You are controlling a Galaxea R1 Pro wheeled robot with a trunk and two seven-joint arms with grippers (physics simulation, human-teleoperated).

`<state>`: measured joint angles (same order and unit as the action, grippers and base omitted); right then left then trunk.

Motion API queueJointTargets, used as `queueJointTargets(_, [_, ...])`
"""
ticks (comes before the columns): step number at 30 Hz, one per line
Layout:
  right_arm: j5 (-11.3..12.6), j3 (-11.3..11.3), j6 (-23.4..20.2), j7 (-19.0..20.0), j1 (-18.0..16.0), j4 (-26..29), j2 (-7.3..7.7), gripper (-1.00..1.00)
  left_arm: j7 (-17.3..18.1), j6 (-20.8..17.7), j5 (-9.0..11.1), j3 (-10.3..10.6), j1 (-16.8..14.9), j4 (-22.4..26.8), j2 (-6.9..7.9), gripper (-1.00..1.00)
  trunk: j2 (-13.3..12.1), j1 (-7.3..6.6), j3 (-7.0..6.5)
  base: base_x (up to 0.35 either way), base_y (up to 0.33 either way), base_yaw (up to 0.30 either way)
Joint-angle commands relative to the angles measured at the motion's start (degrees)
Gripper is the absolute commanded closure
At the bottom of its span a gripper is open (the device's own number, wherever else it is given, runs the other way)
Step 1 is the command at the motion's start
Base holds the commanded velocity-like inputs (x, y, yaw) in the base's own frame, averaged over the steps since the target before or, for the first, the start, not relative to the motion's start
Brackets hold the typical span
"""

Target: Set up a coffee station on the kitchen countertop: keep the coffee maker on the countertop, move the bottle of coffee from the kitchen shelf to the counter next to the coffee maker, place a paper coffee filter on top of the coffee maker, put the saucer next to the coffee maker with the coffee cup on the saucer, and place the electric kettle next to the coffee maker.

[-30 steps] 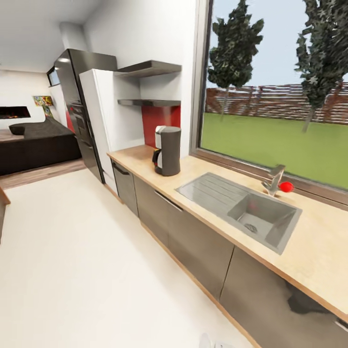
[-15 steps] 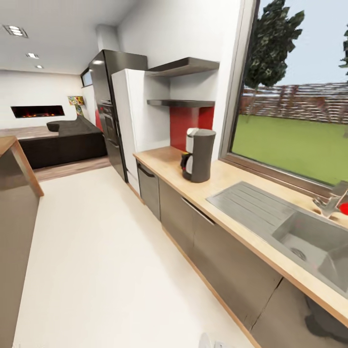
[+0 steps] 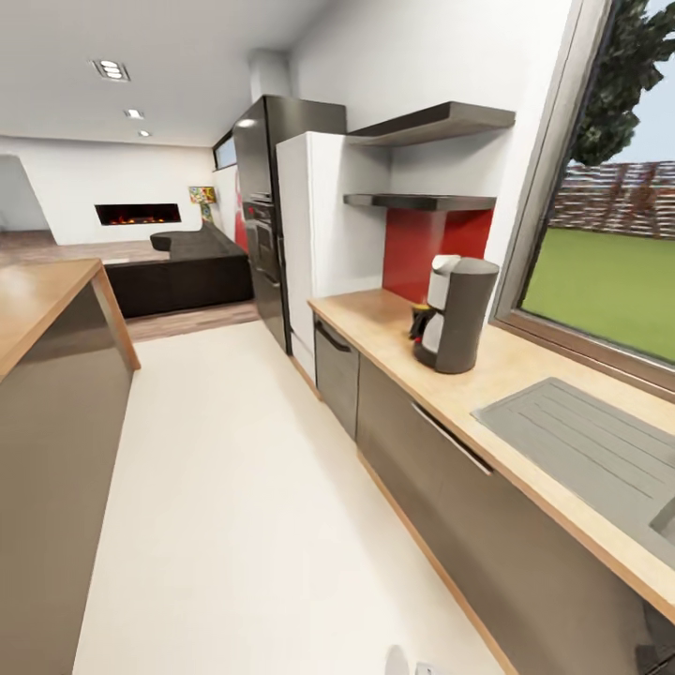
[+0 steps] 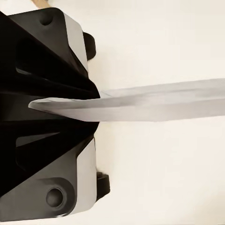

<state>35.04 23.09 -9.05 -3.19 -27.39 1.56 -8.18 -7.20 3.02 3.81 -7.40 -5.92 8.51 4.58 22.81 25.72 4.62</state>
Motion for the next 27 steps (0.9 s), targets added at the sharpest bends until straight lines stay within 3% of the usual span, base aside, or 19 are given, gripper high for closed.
queueJointTargets(1, [0.73, 0.46, -0.26, 0.12, -0.03, 0.11, 0.01, 1.00, -0.01, 0.23, 0.40, -0.07, -0.06, -0.07, -0.01, -1.00, 0.11, 0.06, 0.12, 0.309, 0.158, 0.183])
queueJointTargets(27, [0.63, 0.37, -0.28, -0.02, -0.03, -0.03, 0.44, 1.00, -0.01, 0.23, 0.40, -0.07, -0.06, -0.16, -0.01, -1.00, 0.11, 0.06, 0.12, 0.324, 0.113, 0.012])
